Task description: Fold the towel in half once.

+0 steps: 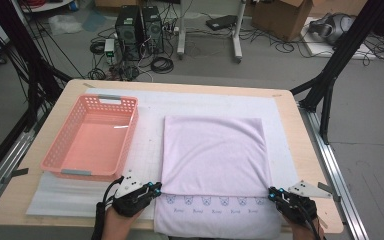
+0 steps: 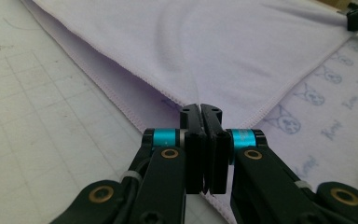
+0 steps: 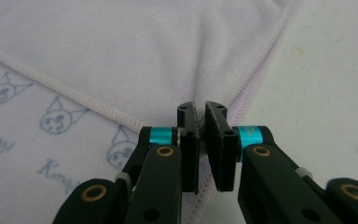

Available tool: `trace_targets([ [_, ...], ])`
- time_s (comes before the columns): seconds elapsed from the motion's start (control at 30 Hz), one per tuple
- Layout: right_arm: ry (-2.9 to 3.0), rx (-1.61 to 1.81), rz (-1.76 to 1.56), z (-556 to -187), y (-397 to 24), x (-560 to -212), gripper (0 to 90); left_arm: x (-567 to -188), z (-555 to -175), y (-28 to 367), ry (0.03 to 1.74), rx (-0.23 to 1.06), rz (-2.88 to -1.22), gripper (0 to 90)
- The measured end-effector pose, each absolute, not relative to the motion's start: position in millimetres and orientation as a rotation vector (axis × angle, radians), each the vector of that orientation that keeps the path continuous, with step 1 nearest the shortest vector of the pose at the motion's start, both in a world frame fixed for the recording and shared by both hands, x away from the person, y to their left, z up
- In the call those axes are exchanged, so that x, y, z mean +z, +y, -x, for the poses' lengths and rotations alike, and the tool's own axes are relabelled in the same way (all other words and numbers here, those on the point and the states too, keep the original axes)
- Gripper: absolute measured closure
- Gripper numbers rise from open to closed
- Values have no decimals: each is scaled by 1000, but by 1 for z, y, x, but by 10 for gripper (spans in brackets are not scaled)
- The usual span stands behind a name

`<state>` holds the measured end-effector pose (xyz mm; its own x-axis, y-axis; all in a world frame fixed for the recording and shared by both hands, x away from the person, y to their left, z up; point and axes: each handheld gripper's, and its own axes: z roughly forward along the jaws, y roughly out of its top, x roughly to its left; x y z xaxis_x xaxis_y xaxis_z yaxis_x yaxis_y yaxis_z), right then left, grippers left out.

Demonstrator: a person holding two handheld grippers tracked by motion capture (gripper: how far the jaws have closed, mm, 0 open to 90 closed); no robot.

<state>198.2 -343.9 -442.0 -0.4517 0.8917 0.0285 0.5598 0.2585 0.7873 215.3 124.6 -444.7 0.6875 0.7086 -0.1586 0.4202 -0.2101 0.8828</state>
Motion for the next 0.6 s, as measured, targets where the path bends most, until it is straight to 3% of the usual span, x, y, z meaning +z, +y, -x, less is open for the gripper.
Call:
trace_targets([
  [0.6, 2091, 1127, -1321, -190, -349, -436, 842, -439, -207, 128, 878, 317, -1799, 879],
])
